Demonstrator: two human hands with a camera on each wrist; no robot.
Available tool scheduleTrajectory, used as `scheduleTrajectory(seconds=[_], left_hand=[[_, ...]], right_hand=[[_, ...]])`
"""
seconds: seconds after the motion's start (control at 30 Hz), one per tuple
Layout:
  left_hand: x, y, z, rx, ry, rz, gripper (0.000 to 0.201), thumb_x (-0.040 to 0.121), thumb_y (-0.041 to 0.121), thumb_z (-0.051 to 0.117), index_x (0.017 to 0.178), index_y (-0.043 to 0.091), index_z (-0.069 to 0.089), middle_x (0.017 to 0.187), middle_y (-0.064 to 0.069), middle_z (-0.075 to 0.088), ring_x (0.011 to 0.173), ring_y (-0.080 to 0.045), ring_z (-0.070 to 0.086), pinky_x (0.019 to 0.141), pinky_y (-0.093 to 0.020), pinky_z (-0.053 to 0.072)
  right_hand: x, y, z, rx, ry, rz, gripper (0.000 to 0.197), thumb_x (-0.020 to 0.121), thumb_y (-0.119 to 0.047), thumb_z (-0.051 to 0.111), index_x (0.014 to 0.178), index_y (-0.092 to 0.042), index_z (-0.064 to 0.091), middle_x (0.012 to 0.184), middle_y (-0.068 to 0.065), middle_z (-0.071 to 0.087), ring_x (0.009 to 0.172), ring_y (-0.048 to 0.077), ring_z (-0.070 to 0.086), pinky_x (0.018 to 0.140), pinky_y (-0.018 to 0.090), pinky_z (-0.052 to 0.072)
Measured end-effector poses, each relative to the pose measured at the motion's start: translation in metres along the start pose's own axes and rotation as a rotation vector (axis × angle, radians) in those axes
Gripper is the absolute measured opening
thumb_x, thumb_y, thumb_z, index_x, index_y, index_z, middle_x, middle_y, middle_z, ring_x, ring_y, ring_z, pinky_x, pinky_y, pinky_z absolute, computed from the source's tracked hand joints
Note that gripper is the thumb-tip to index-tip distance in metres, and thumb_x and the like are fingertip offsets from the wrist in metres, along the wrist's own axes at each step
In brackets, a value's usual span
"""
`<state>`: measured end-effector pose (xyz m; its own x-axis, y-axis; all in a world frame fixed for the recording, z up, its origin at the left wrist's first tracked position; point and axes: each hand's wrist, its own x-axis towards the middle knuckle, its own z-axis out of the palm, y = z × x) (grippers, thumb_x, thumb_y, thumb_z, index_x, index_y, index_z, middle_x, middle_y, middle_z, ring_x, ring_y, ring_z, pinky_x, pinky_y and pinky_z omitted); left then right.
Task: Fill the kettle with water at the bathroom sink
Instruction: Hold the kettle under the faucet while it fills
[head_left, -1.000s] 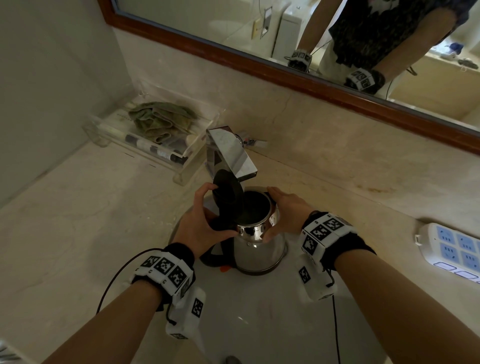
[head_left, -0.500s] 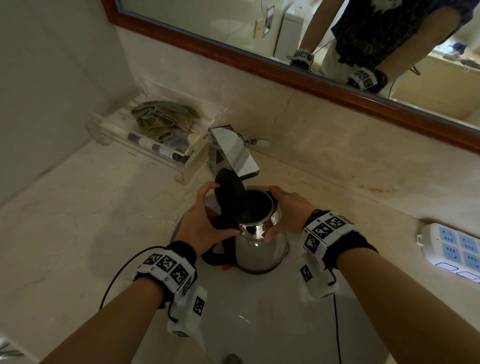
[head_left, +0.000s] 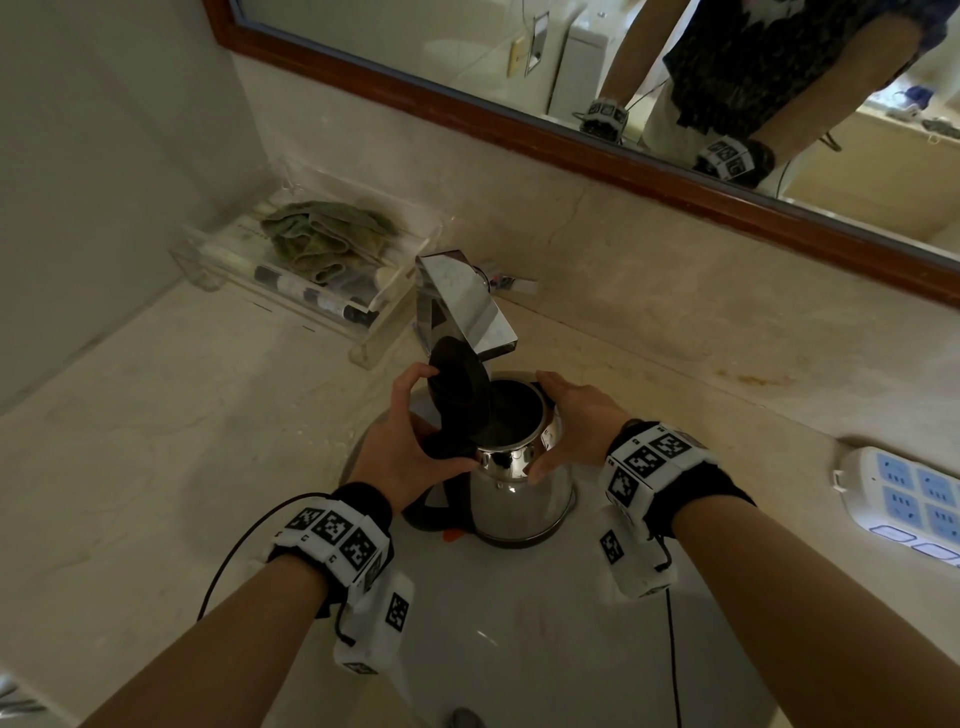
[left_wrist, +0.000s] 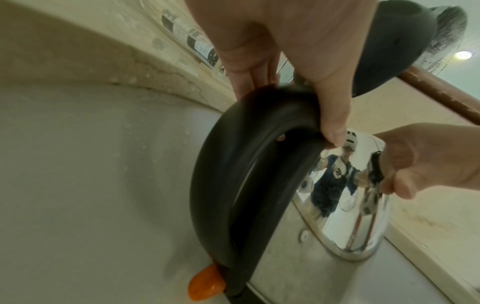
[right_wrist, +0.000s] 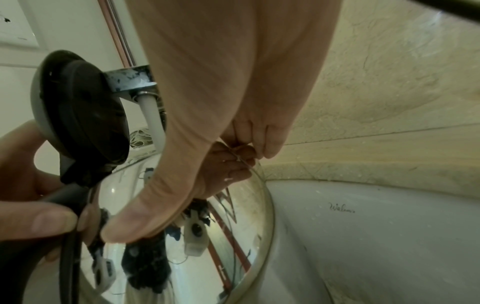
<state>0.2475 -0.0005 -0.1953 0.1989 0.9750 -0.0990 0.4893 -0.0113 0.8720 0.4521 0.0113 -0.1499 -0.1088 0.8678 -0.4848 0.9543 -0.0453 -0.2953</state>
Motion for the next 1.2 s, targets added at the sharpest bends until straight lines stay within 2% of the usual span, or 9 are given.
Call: scheduleTrajectory(seconds=[0.33, 0.43, 0.6, 0.77, 1.0, 1.2], left_hand=[[0.0004, -0.0013, 0.0011, 0.014, -0.001, 0.005, 0.097, 0.059, 0.014, 0.085, 0.129, 0.037, 0.02, 0.072, 0.004, 0.061, 0.074, -0.015, 0.063, 0.065, -0.02, 0.047], [0.0002, -0.0008, 0.0012, 0.013, -0.002, 0.005, 0.097, 0.059, 0.014, 0.085, 0.129, 0.037, 0.021, 0.073, 0.003, 0.061, 0.075, -0.015, 0.063, 0.068, -0.024, 0.048], [0.0, -0.001, 0.0012, 0.008, 0.0, 0.001, 0.097, 0.059, 0.014, 0.085, 0.129, 0.037, 0.021, 0.073, 0.005, 0.061, 0.073, -0.013, 0.062, 0.063, -0.016, 0.045], [-0.0006, 0.0009, 0.0014, 0.003, -0.001, -0.01, 0.097, 0.06, 0.014, 0.085, 0.128, 0.038, 0.02, 0.073, 0.004, 0.06, 0.074, -0.015, 0.062, 0.069, -0.025, 0.048], [-0.0013, 0.0014, 0.0012, -0.013, 0.003, -0.002, 0.096, 0.059, 0.014, 0.085, 0.127, 0.037, 0.022, 0.072, 0.004, 0.06, 0.073, -0.013, 0.062, 0.066, -0.021, 0.047], [-0.0012, 0.0027, 0.001, -0.016, -0.004, -0.021, 0.096, 0.06, 0.012, 0.085, 0.126, 0.04, 0.022, 0.074, 0.002, 0.061, 0.075, -0.015, 0.063, 0.071, -0.029, 0.05]], right_hand=[[0.0006, 0.0018, 0.0005, -0.005, -0.013, 0.003, 0.12, 0.06, -0.038, 0.085, 0.15, -0.012, 0.012, 0.152, 0.004, 0.03, 0.136, 0.025, 0.036, 0.112, 0.035, 0.032], [0.0005, 0.002, 0.0006, 0.002, -0.012, 0.004, 0.118, 0.06, -0.037, 0.086, 0.149, -0.012, 0.013, 0.151, 0.004, 0.031, 0.136, 0.025, 0.037, 0.111, 0.034, 0.033], [0.0012, 0.002, 0.0009, 0.009, -0.003, 0.005, 0.118, 0.057, -0.037, 0.087, 0.148, -0.013, 0.017, 0.148, 0.003, 0.037, 0.133, 0.025, 0.04, 0.11, 0.036, 0.036], [0.0004, 0.0026, 0.0011, 0.007, -0.002, 0.0, 0.118, 0.059, -0.037, 0.086, 0.15, -0.012, 0.015, 0.15, 0.004, 0.034, 0.135, 0.024, 0.037, 0.112, 0.035, 0.033], [-0.0004, 0.0023, 0.0003, 0.008, -0.002, -0.001, 0.116, 0.059, -0.037, 0.086, 0.149, -0.013, 0.017, 0.147, 0.004, 0.038, 0.133, 0.024, 0.04, 0.11, 0.035, 0.035], [-0.0016, 0.001, -0.0014, -0.02, -0.012, -0.006, 0.117, 0.062, -0.038, 0.084, 0.15, -0.011, 0.011, 0.152, 0.005, 0.03, 0.137, 0.024, 0.035, 0.112, 0.033, 0.031]])
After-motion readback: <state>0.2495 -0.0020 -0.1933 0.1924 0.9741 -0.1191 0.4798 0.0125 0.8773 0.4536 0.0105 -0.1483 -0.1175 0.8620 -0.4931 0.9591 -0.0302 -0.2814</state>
